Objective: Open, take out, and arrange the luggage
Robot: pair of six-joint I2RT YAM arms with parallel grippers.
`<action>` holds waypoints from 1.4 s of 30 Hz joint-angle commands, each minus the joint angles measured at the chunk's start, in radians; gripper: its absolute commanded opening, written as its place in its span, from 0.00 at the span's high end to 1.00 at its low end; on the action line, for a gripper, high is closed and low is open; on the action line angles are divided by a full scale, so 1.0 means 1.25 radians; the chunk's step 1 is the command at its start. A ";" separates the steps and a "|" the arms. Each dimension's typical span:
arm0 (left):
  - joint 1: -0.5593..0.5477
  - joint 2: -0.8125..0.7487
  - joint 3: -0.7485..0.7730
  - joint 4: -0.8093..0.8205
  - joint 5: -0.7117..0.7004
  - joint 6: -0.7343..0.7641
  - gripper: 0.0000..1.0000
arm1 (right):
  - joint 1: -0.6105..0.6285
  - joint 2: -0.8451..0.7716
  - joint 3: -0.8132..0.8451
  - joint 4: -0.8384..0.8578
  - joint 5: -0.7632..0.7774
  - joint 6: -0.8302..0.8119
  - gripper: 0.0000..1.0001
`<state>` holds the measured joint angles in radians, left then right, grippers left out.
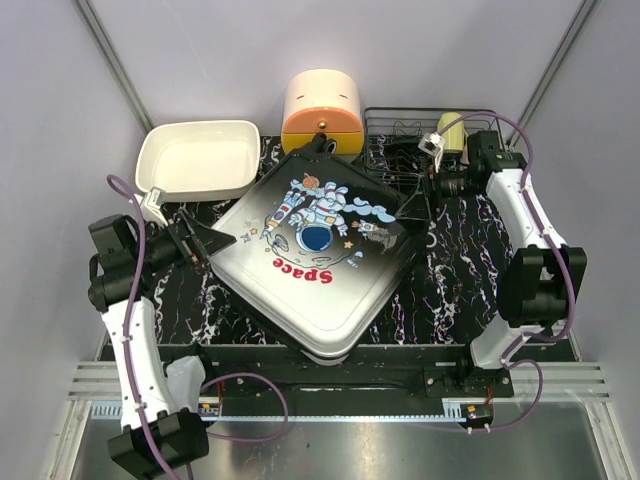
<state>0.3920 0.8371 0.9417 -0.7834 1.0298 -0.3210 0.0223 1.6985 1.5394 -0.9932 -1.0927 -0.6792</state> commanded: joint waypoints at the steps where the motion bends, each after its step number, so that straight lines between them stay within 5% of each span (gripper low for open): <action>1: 0.003 -0.043 -0.056 -0.009 0.009 -0.089 0.01 | 0.036 -0.052 -0.094 -0.372 -0.050 -0.162 0.21; 11: -0.017 0.005 -0.114 0.114 -0.014 -0.147 0.07 | 0.037 -0.244 -0.233 -0.407 -0.052 -0.165 0.31; 19: -0.132 0.249 0.035 0.290 -0.105 -0.151 0.11 | 0.045 -0.245 -0.234 -0.381 -0.023 -0.137 0.24; 24: -0.055 0.257 0.171 0.093 -0.106 -0.040 0.05 | 0.040 -0.242 -0.178 -0.332 0.021 -0.061 0.12; 28: 0.108 0.144 0.165 -0.079 -0.107 0.041 0.01 | 0.031 -0.253 -0.157 -0.208 0.080 0.073 0.07; 31: 0.144 0.077 0.155 -0.228 -0.205 0.100 0.01 | 0.031 -0.241 -0.133 -0.188 0.113 0.093 0.01; 34: 0.144 0.068 0.091 -0.308 -0.351 0.036 0.01 | 0.031 -0.222 -0.123 -0.171 0.143 0.121 0.00; 38: 0.141 0.085 0.008 -0.229 -0.142 -0.014 0.01 | 0.032 -0.192 -0.089 -0.196 0.133 0.082 0.00; 42: 0.018 0.102 0.011 -0.061 -0.107 -0.070 0.01 | 0.034 -0.192 -0.091 -0.260 0.107 -0.004 0.00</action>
<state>0.5301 0.9600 0.9409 -1.0370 0.8158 -0.3450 0.0544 1.4651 1.3922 -1.2427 -0.9436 -0.5987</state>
